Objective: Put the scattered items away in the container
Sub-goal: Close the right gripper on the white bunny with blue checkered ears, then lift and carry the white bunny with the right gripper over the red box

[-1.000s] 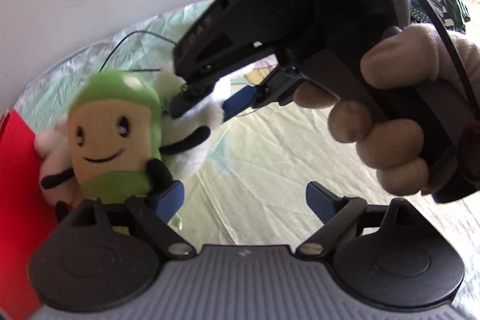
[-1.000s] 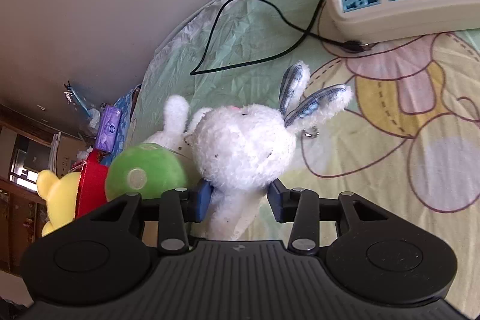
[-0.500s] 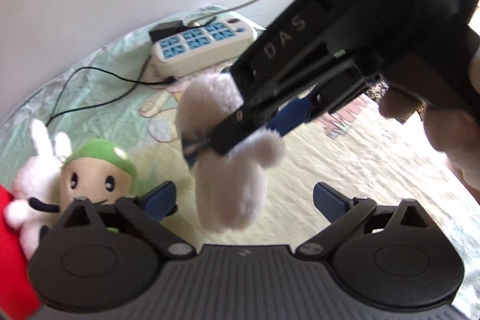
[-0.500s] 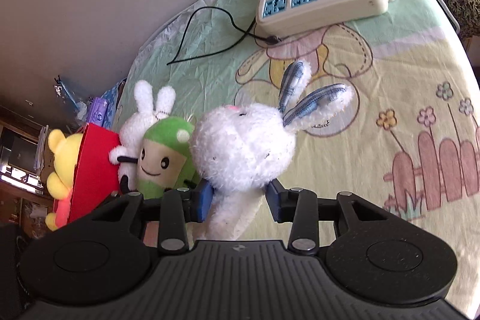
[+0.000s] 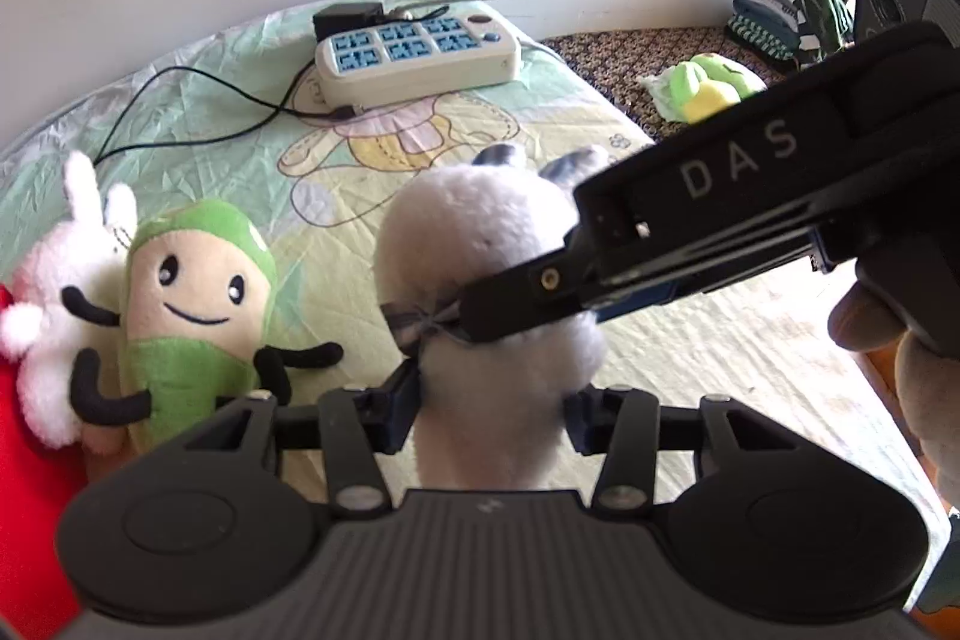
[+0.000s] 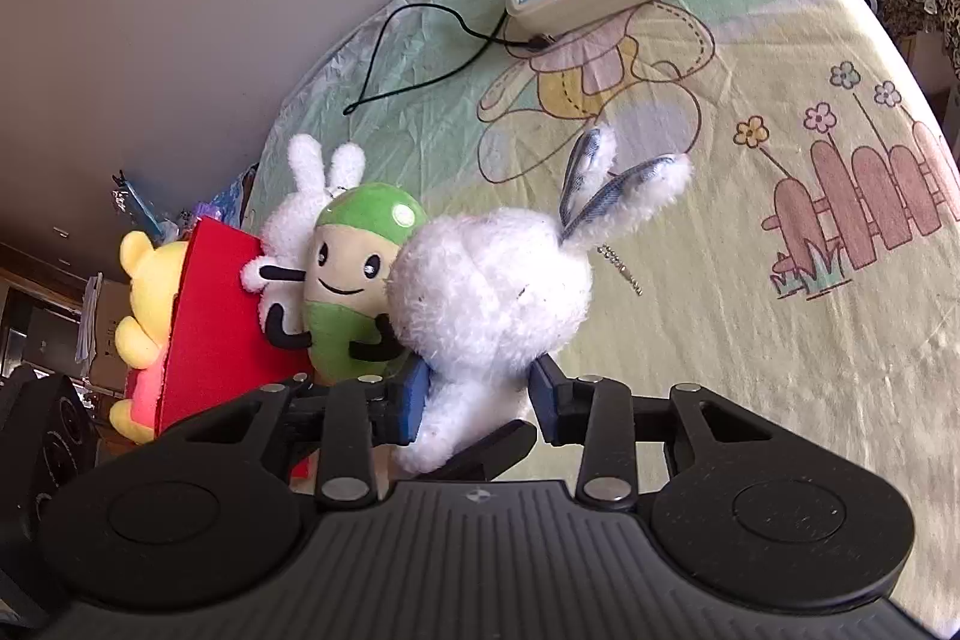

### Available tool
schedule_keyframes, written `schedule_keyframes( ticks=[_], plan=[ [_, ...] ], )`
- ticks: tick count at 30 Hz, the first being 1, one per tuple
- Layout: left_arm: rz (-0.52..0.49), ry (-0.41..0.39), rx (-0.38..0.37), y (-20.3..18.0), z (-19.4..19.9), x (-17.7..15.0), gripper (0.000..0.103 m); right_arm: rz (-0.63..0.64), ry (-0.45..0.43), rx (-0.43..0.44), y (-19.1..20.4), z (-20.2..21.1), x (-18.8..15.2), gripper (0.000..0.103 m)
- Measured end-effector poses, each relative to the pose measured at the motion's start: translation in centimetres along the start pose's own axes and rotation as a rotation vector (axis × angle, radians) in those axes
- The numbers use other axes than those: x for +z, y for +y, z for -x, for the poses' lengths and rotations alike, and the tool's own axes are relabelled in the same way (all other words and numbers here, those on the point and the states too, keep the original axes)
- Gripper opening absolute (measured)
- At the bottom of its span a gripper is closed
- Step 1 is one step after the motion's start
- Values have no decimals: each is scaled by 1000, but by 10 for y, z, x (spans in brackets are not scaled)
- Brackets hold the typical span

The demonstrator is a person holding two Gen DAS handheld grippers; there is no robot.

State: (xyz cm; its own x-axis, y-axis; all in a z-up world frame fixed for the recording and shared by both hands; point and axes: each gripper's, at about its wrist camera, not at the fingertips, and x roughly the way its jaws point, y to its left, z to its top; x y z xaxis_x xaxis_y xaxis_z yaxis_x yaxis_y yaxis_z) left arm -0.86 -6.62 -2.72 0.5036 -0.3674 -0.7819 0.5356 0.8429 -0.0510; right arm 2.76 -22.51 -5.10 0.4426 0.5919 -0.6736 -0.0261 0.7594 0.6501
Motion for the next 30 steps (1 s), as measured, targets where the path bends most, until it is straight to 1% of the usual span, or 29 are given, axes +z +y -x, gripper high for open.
schedule_keyframes(
  ticks=[6,12,15,18,22,27,30],
  plan=[
    [15,-92,23,16,42,-1,49,71,-57,30,36,15,-5,37],
    [39,-191,23,50,101,1,49,160,-108,60,87,24,-14,37],
    [33,-243,23,70,132,0,49,193,-140,72,114,27,-21,37],
    [29,-287,25,86,156,-8,49,219,-178,80,144,28,-30,37],
    [58,-333,20,115,187,-26,49,242,-208,85,184,20,-43,37],
    [86,-382,42,155,219,-51,49,300,-229,91,240,-4,-55,37],
    [107,-394,62,178,232,-67,49,336,-227,98,270,-22,-59,37]
  ],
)
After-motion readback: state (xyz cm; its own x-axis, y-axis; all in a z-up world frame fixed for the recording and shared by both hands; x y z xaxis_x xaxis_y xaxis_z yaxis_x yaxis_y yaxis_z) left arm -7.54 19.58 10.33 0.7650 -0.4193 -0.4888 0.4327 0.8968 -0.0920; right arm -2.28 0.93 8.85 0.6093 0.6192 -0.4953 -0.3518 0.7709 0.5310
